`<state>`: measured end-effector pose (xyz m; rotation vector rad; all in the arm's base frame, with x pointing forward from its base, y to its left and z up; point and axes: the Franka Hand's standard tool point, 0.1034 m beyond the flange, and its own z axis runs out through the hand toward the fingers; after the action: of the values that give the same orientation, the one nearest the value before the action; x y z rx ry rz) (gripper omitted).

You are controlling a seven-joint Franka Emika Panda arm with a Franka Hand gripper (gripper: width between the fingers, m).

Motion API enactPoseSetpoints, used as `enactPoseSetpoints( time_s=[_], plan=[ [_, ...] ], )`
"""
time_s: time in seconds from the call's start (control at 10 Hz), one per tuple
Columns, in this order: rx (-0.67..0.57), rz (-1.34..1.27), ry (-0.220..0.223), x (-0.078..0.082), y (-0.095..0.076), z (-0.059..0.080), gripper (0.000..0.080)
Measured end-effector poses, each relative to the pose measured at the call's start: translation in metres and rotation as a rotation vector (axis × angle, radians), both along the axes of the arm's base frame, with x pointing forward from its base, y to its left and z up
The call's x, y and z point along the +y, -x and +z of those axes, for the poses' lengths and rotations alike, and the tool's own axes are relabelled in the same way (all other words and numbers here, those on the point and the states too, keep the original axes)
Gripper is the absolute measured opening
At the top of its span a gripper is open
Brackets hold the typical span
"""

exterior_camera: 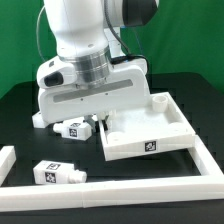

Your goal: Assemble one leg

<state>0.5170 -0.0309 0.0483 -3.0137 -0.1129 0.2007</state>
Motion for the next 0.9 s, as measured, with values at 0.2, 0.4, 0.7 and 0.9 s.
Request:
enactPoseSetpoints(
  time_s=[0.2,0.4,0.7,0.9],
  plan=[
    [0.001,-0.054,0.007,0.0,-0.026,-0.016,0.0049],
    [-0.005,-0.053,0.006,0.002,-0.038,-0.027,0.0049],
    [-0.011,-0.049,0.005,0.004,-0.041,-0.031,0.0049],
    [-0.011,-0.049,0.005,0.004,-0.041,-0.031,0.0049]
  ],
)
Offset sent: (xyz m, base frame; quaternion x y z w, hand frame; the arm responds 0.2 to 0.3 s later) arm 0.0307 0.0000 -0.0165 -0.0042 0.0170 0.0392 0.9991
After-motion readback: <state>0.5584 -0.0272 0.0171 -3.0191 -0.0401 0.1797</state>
